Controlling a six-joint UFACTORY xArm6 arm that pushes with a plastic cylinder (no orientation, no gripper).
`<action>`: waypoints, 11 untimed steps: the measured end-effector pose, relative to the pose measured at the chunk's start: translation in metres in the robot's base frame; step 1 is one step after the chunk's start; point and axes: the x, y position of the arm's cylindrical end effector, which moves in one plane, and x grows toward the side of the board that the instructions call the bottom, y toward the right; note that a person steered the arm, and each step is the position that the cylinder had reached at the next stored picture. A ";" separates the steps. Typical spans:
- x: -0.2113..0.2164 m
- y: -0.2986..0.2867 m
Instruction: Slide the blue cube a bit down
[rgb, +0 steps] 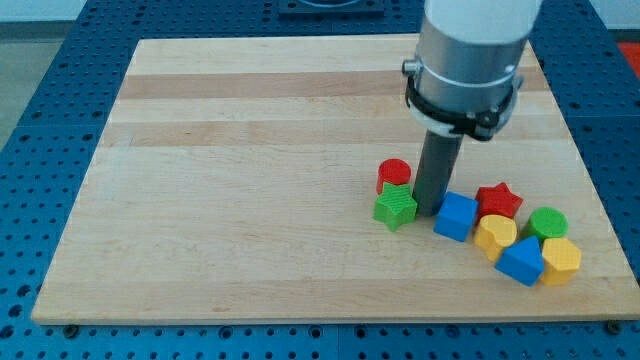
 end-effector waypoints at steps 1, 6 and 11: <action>0.001 0.000; -0.059 0.037; 0.010 0.015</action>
